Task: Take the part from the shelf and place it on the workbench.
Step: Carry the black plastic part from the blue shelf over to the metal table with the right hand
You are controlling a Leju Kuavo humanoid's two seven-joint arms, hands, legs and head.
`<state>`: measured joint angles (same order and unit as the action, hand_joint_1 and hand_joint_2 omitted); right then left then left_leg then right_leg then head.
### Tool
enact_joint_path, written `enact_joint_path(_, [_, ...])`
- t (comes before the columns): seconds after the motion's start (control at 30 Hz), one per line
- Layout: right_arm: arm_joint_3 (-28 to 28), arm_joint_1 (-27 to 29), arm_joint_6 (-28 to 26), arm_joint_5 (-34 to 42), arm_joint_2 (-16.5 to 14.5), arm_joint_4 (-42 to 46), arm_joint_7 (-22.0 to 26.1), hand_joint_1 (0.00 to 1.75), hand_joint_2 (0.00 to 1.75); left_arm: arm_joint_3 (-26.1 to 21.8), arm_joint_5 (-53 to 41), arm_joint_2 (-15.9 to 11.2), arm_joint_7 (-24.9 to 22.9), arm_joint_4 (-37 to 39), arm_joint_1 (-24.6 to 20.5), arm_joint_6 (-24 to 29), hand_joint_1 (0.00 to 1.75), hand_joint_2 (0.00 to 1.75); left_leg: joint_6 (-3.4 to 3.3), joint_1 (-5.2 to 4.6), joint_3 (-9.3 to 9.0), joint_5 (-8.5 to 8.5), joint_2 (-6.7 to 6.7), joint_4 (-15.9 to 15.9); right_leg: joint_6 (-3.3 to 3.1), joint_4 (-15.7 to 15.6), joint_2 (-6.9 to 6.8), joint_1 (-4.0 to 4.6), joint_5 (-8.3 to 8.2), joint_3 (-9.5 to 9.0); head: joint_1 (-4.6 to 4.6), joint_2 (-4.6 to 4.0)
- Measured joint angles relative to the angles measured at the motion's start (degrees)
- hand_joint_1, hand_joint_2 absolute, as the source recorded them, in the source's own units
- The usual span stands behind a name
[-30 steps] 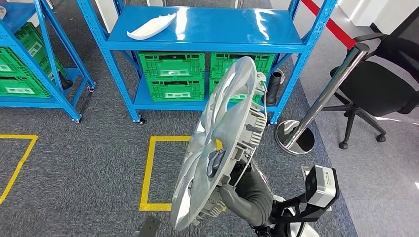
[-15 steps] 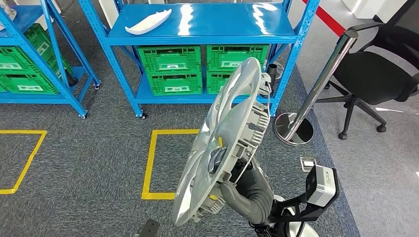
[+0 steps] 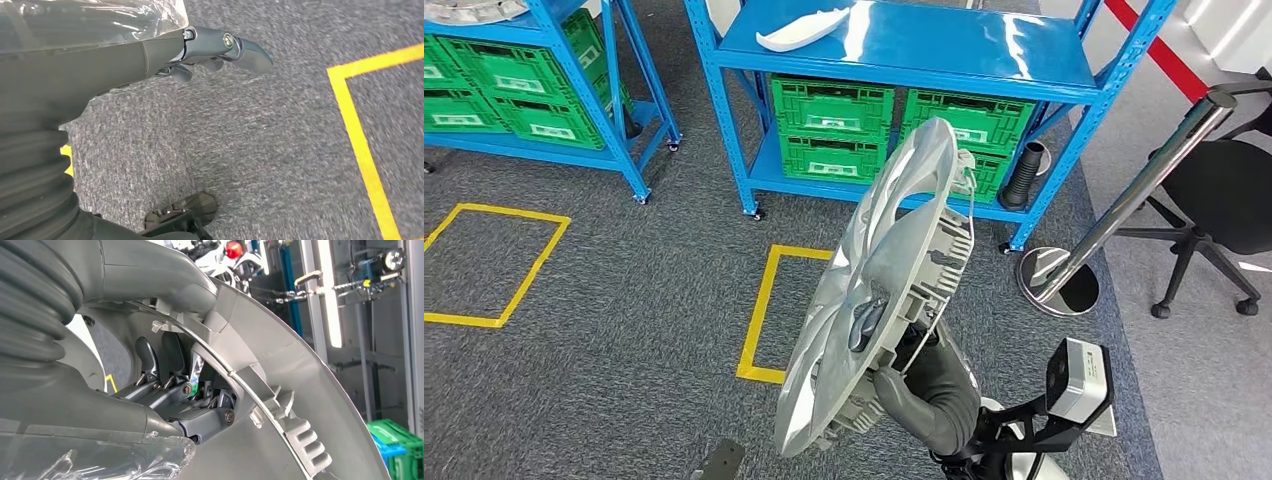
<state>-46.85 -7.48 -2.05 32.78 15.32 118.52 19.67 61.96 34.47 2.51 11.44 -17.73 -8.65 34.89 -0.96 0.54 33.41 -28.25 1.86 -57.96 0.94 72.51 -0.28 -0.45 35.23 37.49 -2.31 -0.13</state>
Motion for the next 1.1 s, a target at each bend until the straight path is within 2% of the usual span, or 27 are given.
enact_joint_path(0.03, [0.01, -0.02, -0.01, -0.01, 0.0, 0.0, 0.0, 1.75, 1.75, 0.0, 0.01, 0.0, 0.02, 0.0, -0.03, 0.07, 0.0, 1.75, 0.12, 0.05, 0.11, 0.02, 0.67, -0.19, -0.01, -3.32, 0.53, -0.15, -2.18, -1.65, 0.0, 0.0])
enact_joint_path(0.1, [0.02, -0.07, 0.02, -0.02, -0.01, -0.02, 0.02, 1.75, 1.75, -0.01, 0.07, 0.01, 0.23, 0.0, -0.18, 0.16, 0.0, 1.75, 0.61, 0.06, 0.62, 0.13, 1.97, -0.66, -0.15, -10.02, 3.11, -0.5, -5.09, -4.82, -0.02, 0.0])
enact_joint_path(0.17, [0.0, -0.16, 0.07, -0.04, -0.01, -0.04, 0.03, 1.75, 1.75, -0.02, 0.26, -0.02, 0.66, 0.0, -0.28, 0.19, 0.0, 1.75, 1.48, 0.16, 1.65, 0.57, 3.14, -0.98, -0.49, -12.61, 4.52, -0.6, -5.26, -5.65, -0.03, 0.0])
enact_joint_path(0.23, [-0.05, -0.37, 0.13, -0.07, -0.03, -0.05, 0.02, 1.75, 1.75, -0.02, 0.57, -0.09, 1.0, 0.0, -0.08, 0.19, 0.0, 1.75, 2.32, 0.36, 2.41, 1.04, 4.21, -0.97, -1.11, -13.13, 3.32, -0.64, -5.33, -5.46, -0.02, 0.0])
enact_joint_path(0.27, [-0.07, -0.53, 0.16, -0.1, -0.05, -0.07, 0.03, 1.75, 1.75, -0.02, 0.7, -0.15, 1.13, 0.0, 0.07, 0.19, 0.0, 1.75, 2.63, 0.32, 2.68, 0.78, 3.97, -1.22, -1.47, -13.35, 2.66, -0.71, -5.53, -5.46, 0.08, 0.0])
enact_joint_path(0.3, [-0.07, -0.71, 0.19, -0.13, -0.1, -0.08, 0.06, 1.75, 1.75, -0.02, 0.82, -0.2, 1.28, 0.0, 0.13, 0.17, 0.0, 1.75, 2.89, 0.25, 3.22, -0.13, 3.12, -2.33, -1.84, -13.62, 1.92, -0.79, -5.74, -5.52, 0.33, 0.0])
enact_joint_path(0.33, [-0.07, -0.86, 0.23, -0.15, -0.14, -0.1, 0.09, 1.75, 1.75, -0.02, 0.91, -0.26, 1.47, 0.0, 0.1, 0.16, 0.0, 1.75, 3.1, 0.2, 4.21, -1.69, 1.87, -4.61, -2.14, -13.82, 1.11, -0.82, -5.89, -5.57, 0.56, 0.0])
enact_joint_path(0.37, [-0.07, -0.95, 0.27, -0.17, -0.17, -0.14, 0.13, 1.75, 1.75, -0.02, 0.96, -0.27, 1.66, 0.0, 0.02, 0.15, 0.0, 1.75, 3.32, 0.12, 5.56, -3.59, 0.48, -7.94, -2.32, -13.84, 0.32, -0.65, -5.93, -5.55, 0.79, 0.0])
enact_joint_path(0.4, [-0.07, -1.01, 0.31, -0.16, -0.19, -0.19, 0.16, 1.75, 1.75, -0.02, 0.98, -0.29, 1.81, 0.0, -0.06, 0.14, 0.0, 1.75, 3.49, 0.14, 7.01, -5.35, -0.34, -11.63, -2.44, -13.81, -0.53, -0.53, -5.93, -5.51, 0.93, 0.0])
enact_joint_path(0.43, [-0.09, -1.04, 0.34, -0.14, -0.19, -0.26, 0.15, 1.75, 1.75, -0.02, 1.0, -0.31, 1.9, 0.0, -0.06, 0.14, 0.0, 1.75, 3.59, 0.16, 8.01, -6.39, -0.72, -14.5, -2.5, -13.76, -1.36, -0.42, -5.9, -5.48, 0.93, 0.0])
enact_joint_path(0.47, [-0.1, -1.07, 0.35, -0.1, -0.19, -0.34, 0.14, 1.75, 1.75, -0.02, 1.01, -0.32, 1.89, 0.0, -0.02, 0.13, 0.0, 1.75, 3.61, 0.16, 8.19, -6.46, -0.89, -15.69, -2.54, -13.69, -2.13, -0.34, -5.86, -5.46, 0.94, 0.0])
enact_joint_path(0.5, [-0.11, -1.13, 0.36, -0.07, -0.19, -0.4, 0.13, 1.75, 1.75, -0.02, 1.02, -0.33, 1.84, 0.0, 0.04, 0.13, 0.0, 1.75, 3.53, 0.15, 7.31, -5.49, -1.04, -14.67, -2.55, -13.61, -2.84, -0.28, -5.81, -5.45, 0.95, 0.0])
enact_joint_path(0.53, [-0.12, -1.23, 0.37, -0.04, -0.2, -0.44, 0.11, 1.75, 1.75, -0.02, 1.03, -0.36, 1.77, 0.0, 0.07, 0.12, 0.0, 1.75, 3.35, 0.11, 5.44, -3.75, -1.43, -11.59, -2.51, -13.52, -3.51, -0.23, -5.73, -5.47, 0.96, 0.0])
enact_joint_path(0.6, [-0.1, -1.52, 0.37, -0.04, -0.22, -0.45, 0.11, 1.75, 1.75, -0.02, 1.03, -0.42, 1.66, 0.0, -0.01, 0.1, 0.0, 1.75, 2.64, -0.39, 1.48, -1.15, -3.93, -4.23, -2.24, -13.3, -4.69, 0.01, -5.53, -5.46, 0.97, 0.0])
enact_joint_path(0.63, [-0.09, -1.64, 0.35, -0.04, -0.23, -0.45, 0.1, 1.75, 1.75, -0.02, 1.01, -0.43, 1.63, 0.0, -0.08, 0.08, 0.0, 1.75, 2.22, -0.7, 0.38, -0.63, -5.11, -1.88, -2.03, -13.2, -5.23, 0.17, -5.48, -5.4, 0.93, 0.0])
enact_joint_path(0.67, [-0.08, -1.7, 0.32, -0.03, -0.24, -0.45, 0.08, 1.75, 1.75, -0.02, 0.99, -0.43, 1.57, 0.0, -0.11, 0.05, 0.0, 1.75, 1.87, -0.99, 0.12, -0.71, -5.85, -0.94, -1.8, -13.13, -5.75, 0.33, -5.45, -5.34, 0.88, 0.0])
enact_joint_path(0.73, [-0.07, -1.73, 0.16, 0.04, -0.24, -0.44, -0.05, 1.75, 1.75, -0.02, 0.96, -0.45, 1.34, 0.0, 0.08, -0.01, 0.0, 1.75, 1.29, -1.09, 0.36, -0.53, -5.01, -0.69, -1.26, -13.17, -6.86, 0.44, -5.37, -5.39, 0.78, 0.0])
enact_joint_path(0.77, [-0.07, -1.75, 0.05, 0.07, -0.24, -0.44, -0.17, 1.75, 1.75, -0.02, 0.93, -0.45, 1.2, 0.0, 0.22, -0.03, 0.0, 1.75, 1.01, -0.94, 0.4, -0.35, -4.38, -0.52, -0.93, -12.97, -6.45, 0.37, -4.96, -5.39, 0.74, 0.0])
enact_joint_path(0.83, [-0.05, -1.78, -0.19, 0.09, -0.24, -0.42, -0.44, 1.75, 1.75, -0.02, 0.9, -0.43, 1.0, 0.0, 0.32, -0.1, 0.0, 1.75, 0.47, -0.52, 0.41, 0.02, -3.21, -0.2, -0.41, -10.11, -3.7, 0.16, -2.7, -4.26, 0.56, 0.0])
enact_joint_path(0.87, [-0.04, -1.77, -0.33, 0.09, -0.24, -0.43, -0.63, 1.75, 1.75, -0.02, 0.91, -0.39, 0.95, 0.0, 0.31, -0.14, 0.0, 1.75, 0.33, -0.42, 0.49, 0.12, -2.62, -0.2, -0.27, -6.95, -1.9, 0.04, -0.91, -2.88, 0.4, 0.0])
enact_joint_path(0.9, [-0.07, -1.73, -0.43, 0.09, -0.23, -0.43, -0.82, 1.75, 1.75, -0.02, 0.95, -0.36, 0.93, 0.0, 0.3, -0.15, 0.0, 1.75, 0.24, -0.38, 0.58, 0.18, -1.93, -0.24, -0.2, -3.1, -0.85, -0.01, 0.82, -1.12, 0.28, 0.0])
enact_joint_path(0.93, [-0.11, -1.68, -0.55, 0.09, -0.22, -0.44, -1.02, 1.75, 1.75, -0.02, 1.0, -0.33, 0.93, 0.0, 0.35, -0.16, 0.0, 1.75, 0.2, -0.38, 0.63, 0.21, -1.23, -0.29, -0.18, 0.27, -0.36, -0.03, 1.93, 0.46, 0.2, 0.0])
enact_joint_path(0.97, [-0.14, -1.66, -0.63, 0.03, -0.22, -0.44, -1.18, 1.75, 1.75, -0.02, 1.07, -0.33, 0.92, 0.0, 0.41, -0.16, 0.0, 1.75, 0.18, -0.39, 0.68, 0.22, -0.47, -0.38, -0.18, 2.19, -0.16, -0.04, 2.06, 1.41, 0.17, 0.0])
enact_joint_path(1.0, [-0.17, -1.69, -0.7, -0.14, -0.21, -0.44, -1.34, 1.75, 1.75, -0.02, 1.11, -0.34, 0.83, 0.0, 0.47, -0.21, 0.0, 1.75, 0.19, -0.38, 0.7, 0.21, 0.34, -0.52, -0.24, 1.89, -0.07, -0.05, 0.96, 1.34, 0.17, 0.0])
enact_joint_path(1.03, [-0.19, -1.8, -0.8, -0.36, -0.2, -0.44, -1.57, 1.75, 1.75, -0.02, 1.2, -0.35, 0.69, 0.0, 0.5, -0.32, 0.0, 1.75, 0.26, -0.35, 0.7, 0.17, 1.17, -0.69, -0.33, -0.58, 0.23, -0.09, -1.07, 0.29, 0.17, 0.0])
enact_joint_path(1.07, [-0.22, -2.02, -0.92, -0.58, -0.19, -0.43, -1.9, 1.75, 1.75, -0.02, 1.38, -0.37, 0.56, 0.0, 0.51, -0.45, 0.0, 1.75, 0.38, -0.28, 0.73, 0.1, 1.97, -0.92, -0.45, -4.23, 1.26, -0.19, -3.27, -1.27, 0.16, 0.0])
enact_joint_path(1.1, [-0.27, -2.26, -1.06, -0.74, -0.18, -0.42, -2.29, 1.75, 1.75, -0.03, 1.66, -0.37, 0.45, 0.01, 0.47, -0.57, 0.0, 1.75, 0.61, -0.3, 0.94, 0.06, 2.74, -1.2, -0.57, -7.6, 2.88, -0.34, -4.93, -2.71, 0.22, 0.0])
